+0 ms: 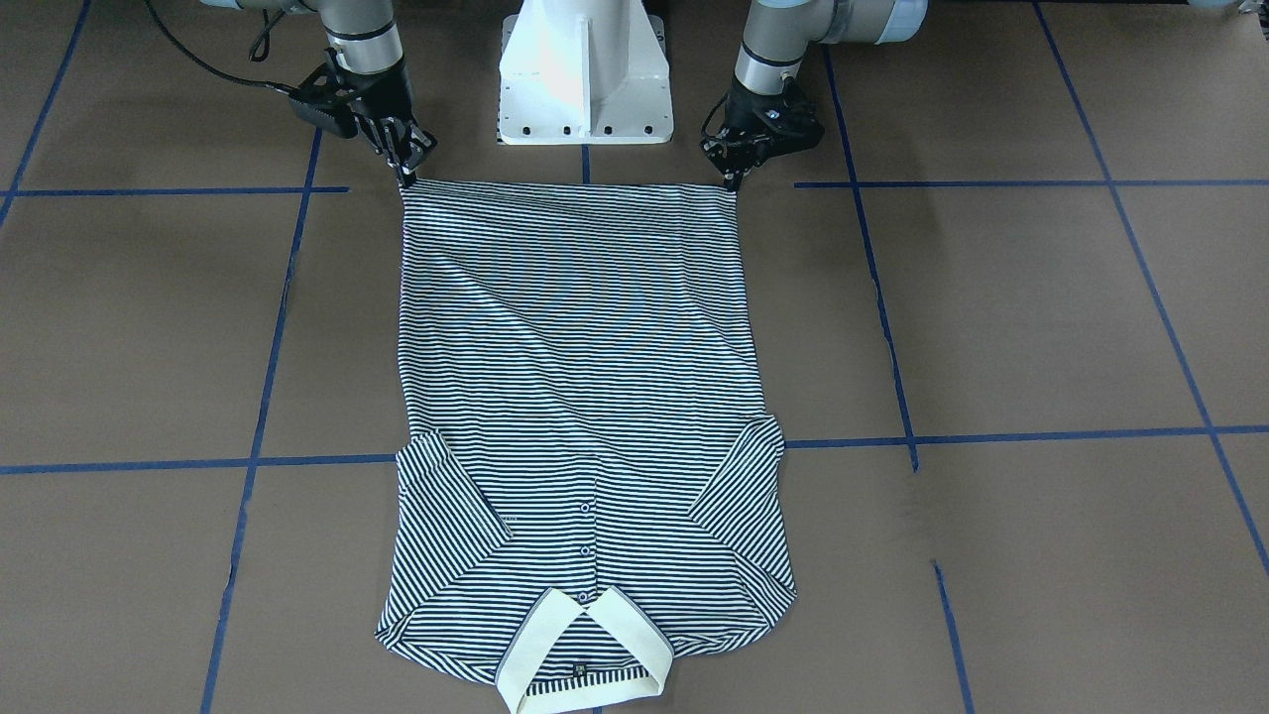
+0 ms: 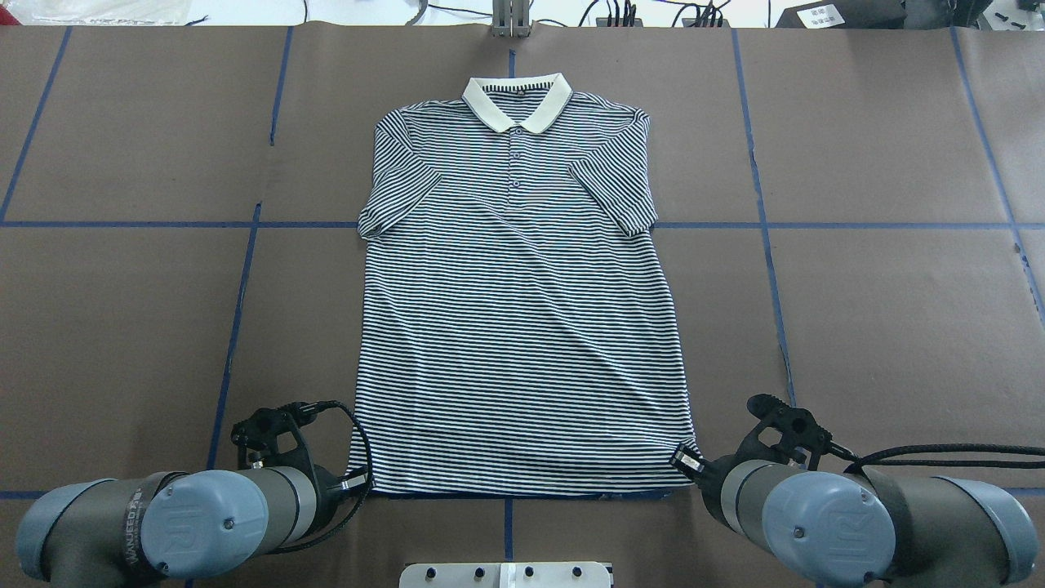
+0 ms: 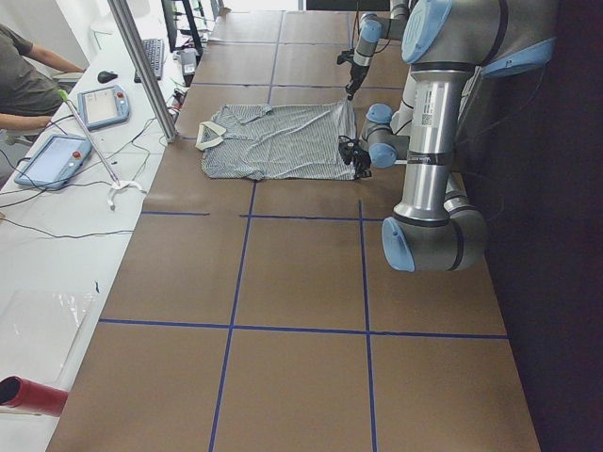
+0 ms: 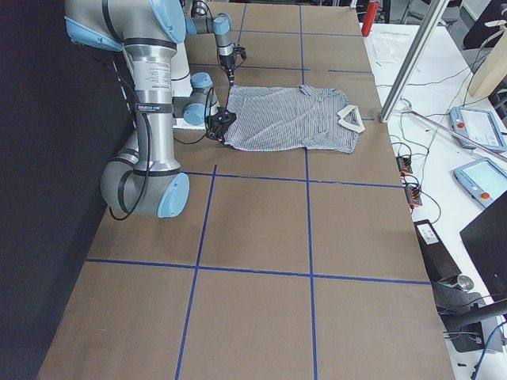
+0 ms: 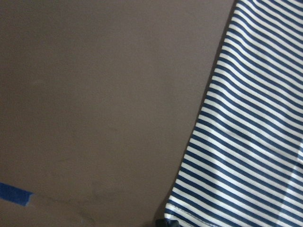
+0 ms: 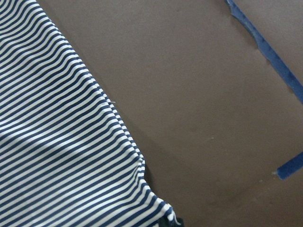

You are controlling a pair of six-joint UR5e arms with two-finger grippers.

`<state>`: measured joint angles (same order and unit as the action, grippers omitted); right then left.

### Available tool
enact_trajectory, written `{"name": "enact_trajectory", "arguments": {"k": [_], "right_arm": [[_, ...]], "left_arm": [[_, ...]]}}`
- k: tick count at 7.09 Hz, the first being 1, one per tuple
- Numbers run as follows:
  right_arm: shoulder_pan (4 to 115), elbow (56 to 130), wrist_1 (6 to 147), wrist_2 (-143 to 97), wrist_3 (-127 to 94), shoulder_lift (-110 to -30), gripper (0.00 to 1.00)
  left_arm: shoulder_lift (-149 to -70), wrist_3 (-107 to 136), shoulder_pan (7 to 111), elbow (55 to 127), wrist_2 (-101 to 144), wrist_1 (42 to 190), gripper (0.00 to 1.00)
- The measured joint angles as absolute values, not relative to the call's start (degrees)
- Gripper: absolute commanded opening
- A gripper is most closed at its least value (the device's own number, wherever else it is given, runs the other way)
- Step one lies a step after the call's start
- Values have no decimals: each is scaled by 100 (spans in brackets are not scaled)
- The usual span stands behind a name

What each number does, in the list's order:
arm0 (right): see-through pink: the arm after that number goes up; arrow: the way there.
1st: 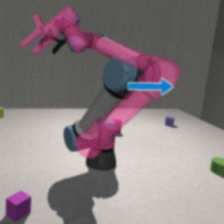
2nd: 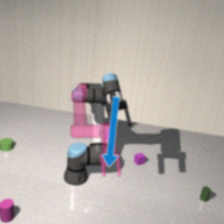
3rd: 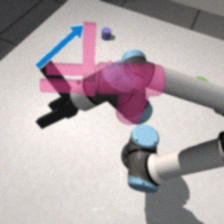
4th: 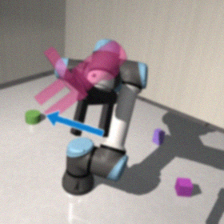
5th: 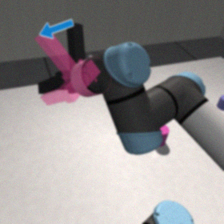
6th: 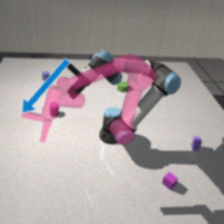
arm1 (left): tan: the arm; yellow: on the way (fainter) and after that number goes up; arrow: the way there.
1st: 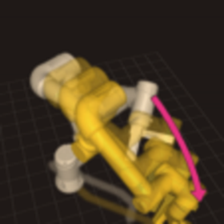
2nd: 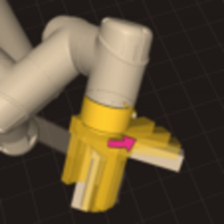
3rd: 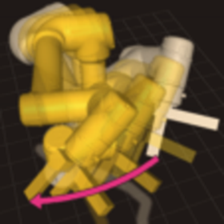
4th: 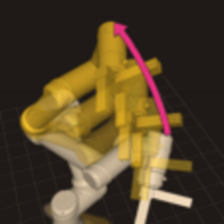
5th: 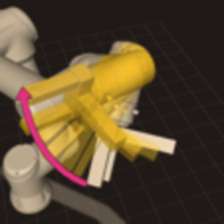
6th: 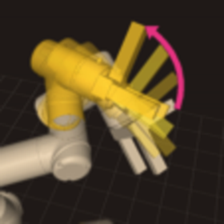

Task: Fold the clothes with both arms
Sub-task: 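Grasp both near hem corners and lift them toward the collar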

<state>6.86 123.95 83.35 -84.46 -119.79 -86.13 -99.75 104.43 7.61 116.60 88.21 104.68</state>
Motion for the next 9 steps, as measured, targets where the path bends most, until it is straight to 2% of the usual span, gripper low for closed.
{"name": "enact_trajectory", "arguments": {"k": [2,6,7,9], "right_arm": [[643,12513,8339,-8446,-11989,-8666,0],[217,13556,9071,-8647,-12052,-8956,0],[383,13694,9158,-8679,-12052,-8934,0],[1008,13632,9216,-8718,-11959,-8581,0]], "left_arm": [[-9857,10606,777,12127,8822,10446,0],[-9666,11603,171,13500,8957,9403,0],[-9712,11704,186,13648,9102,9322,0],[-9944,11445,844,13642,9210,9261,0]]}}
